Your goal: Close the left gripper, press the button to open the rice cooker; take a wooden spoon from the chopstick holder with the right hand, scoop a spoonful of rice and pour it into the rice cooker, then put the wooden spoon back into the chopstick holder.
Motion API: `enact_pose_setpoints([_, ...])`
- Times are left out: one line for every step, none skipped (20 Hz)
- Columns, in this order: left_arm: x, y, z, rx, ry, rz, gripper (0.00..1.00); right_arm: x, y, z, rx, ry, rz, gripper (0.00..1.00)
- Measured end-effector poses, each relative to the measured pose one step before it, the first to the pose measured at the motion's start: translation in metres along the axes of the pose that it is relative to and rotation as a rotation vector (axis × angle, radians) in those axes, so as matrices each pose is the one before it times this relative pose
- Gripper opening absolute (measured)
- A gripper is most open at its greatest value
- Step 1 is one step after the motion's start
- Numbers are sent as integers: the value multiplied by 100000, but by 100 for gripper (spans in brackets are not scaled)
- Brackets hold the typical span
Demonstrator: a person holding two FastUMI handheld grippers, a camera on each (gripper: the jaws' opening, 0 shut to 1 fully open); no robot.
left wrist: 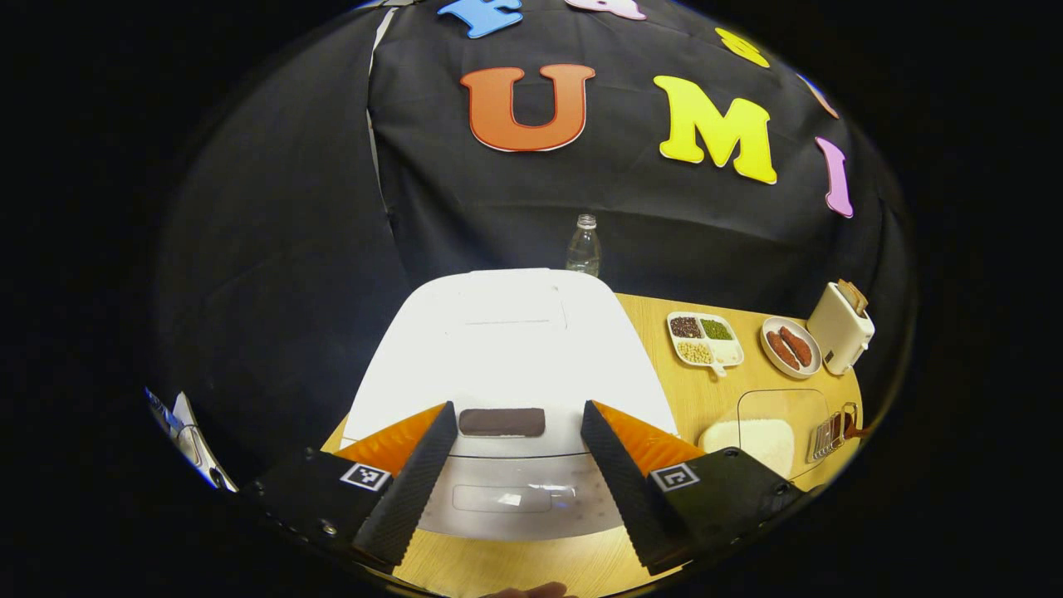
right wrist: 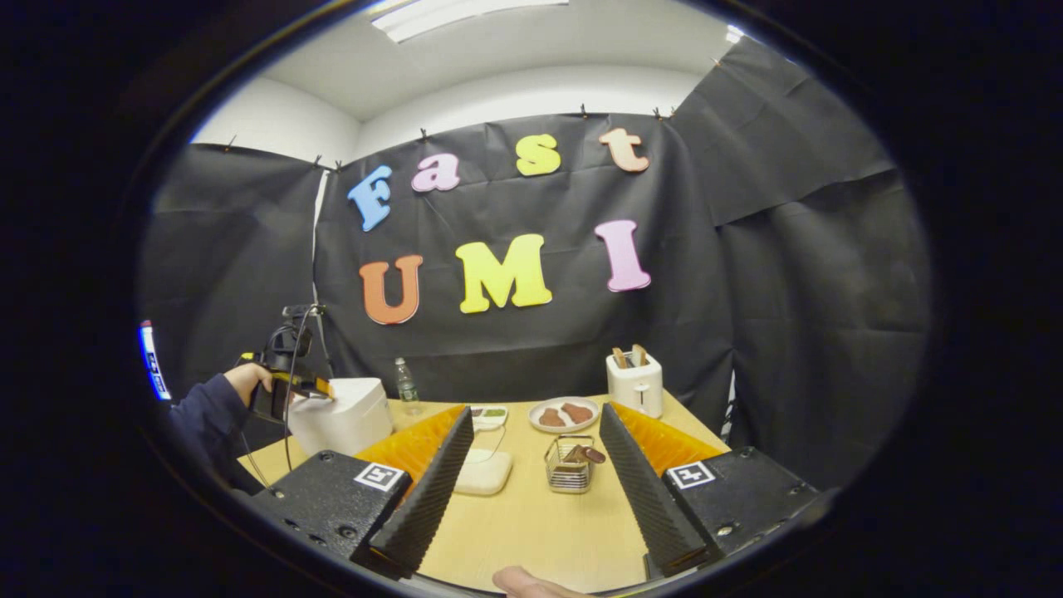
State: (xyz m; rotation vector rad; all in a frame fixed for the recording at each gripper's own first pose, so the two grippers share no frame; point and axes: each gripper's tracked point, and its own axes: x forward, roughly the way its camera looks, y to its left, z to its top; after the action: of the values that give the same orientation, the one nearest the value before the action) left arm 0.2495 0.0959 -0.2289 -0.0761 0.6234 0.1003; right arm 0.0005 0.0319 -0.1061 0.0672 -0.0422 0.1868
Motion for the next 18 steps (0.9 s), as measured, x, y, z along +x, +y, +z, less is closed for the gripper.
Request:
enact_pose_setpoints([24, -44, -11, -552, -321, 167, 98, 91, 47, -151, -36, 358, -67, 100])
enact_pose_setpoints([20, -60, 66, -78, -737, 165, 99, 136, 71, -219, 58, 458, 20, 100])
enact_pose_setpoints([161, 65, -13, 117, -873, -77, 99, 60, 70, -120, 295, 362, -5, 100])
enact_pose_setpoints([-62, 10, 48, -100, -688, -120, 99, 166, -22, -164, 443, 424, 8, 100])
enact_pose_setpoints([50, -22, 20, -329, -408, -165, 99, -12, 79, -64, 554, 323, 195, 100])
enact_pose_setpoints([-72, -27, 7, -271, -707, -81, 99, -20, 145, -101, 481, 259, 148, 99])
enact_pose_setpoints([125, -39, 60, -888, -582, 80, 99, -23, 47, -54, 546, 156, -44, 100])
enact_pose_setpoints([-7, -52, 119, -185, -968, 92, 99, -138, 77, -37, 264, 68, 0, 100])
enact_pose_setpoints([45, 98, 72, -9, -868, 109, 99, -220, -13, 31, -34, -90, -200, 100])
enact_pose_setpoints([2, 61, 94, 166, -1040, 47, 99, -98, -6, 45, -428, -186, -179, 100])
enact_pose_setpoints([35, 92, 163, 250, -1353, 95, 99, -233, 43, 184, -650, -687, -41, 97])
enact_pose_setpoints([-17, 22, 24, 282, -669, -158, 99, -90, -26, 310, -782, -904, -215, 100])
enact_pose_setpoints([-148, -85, 216, 303, -1328, -87, 99, -114, -103, 253, -674, -838, -585, 100])
enact_pose_setpoints([-135, -13, -25, 78, -333, -201, 98, 65, -131, 9, -427, -193, -751, 97])
enact_pose_setpoints([-395, -420, 282, -854, -1678, -2209, 98, -77, -34, 181, -154, -482, -246, 100])
enact_pose_setpoints([-804, -1097, 564, -2157, -1878, -6028, 97, -3, 112, 107, -354, -418, -67, 97])
enact_pose_setpoints([-1096, -564, 643, -1070, -2677, -1634, 94, -62, 20, 16, -447, -99, -295, 100])
enact_pose_setpoints([-1013, 552, 744, 2018, -3313, 2850, 95, -48, -117, 27, -65, -348, -360, 100])
